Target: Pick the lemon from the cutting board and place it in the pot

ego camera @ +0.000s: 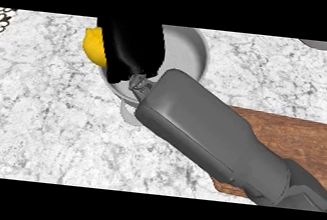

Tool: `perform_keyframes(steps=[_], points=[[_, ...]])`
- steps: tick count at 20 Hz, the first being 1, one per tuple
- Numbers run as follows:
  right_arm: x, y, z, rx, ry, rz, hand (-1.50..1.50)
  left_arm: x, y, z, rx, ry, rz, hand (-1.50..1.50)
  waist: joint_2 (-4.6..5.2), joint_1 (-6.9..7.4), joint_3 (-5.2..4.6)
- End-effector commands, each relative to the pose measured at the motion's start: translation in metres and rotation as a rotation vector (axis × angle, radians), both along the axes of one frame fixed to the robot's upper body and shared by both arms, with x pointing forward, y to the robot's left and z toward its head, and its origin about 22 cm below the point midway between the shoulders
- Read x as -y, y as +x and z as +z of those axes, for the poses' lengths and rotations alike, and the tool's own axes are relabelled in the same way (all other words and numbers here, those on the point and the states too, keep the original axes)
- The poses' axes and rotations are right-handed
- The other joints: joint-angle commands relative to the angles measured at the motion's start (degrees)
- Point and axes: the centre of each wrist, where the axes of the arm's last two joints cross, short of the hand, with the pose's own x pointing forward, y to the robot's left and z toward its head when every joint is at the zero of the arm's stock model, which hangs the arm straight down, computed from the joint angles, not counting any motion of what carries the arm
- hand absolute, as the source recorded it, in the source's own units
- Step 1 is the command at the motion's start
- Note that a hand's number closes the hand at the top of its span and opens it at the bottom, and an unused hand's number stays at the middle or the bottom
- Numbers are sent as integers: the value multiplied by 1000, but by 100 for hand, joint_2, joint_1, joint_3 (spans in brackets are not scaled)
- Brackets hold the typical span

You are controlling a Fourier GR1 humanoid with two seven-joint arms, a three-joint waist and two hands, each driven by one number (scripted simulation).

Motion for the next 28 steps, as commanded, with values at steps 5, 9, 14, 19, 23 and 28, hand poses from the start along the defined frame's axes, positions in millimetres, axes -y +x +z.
perform_keyframes(steps=[5,9,14,19,23,28], points=[[12,35,-28,-68,-23,-21,150,13,81,51,434,-5,-95,0,55,51,2],[20,47,-32,-148,41,-34,-150,17,87,54,439,-25,-113,0,56,119,6],[28,57,-34,-170,127,14,-150,24,92,54,452,-23,-116,0,71,123,17],[33,63,-31,-119,232,48,-150,28,93,55,456,-24,-125,0,79,179,32],[41,64,-10,-14,501,73,-150,22,87,53,447,-23,-121,0,23,213,54],[51,69,-4,-46,661,95,-150,26,92,51,455,-33,-111,0,8,174,39]])
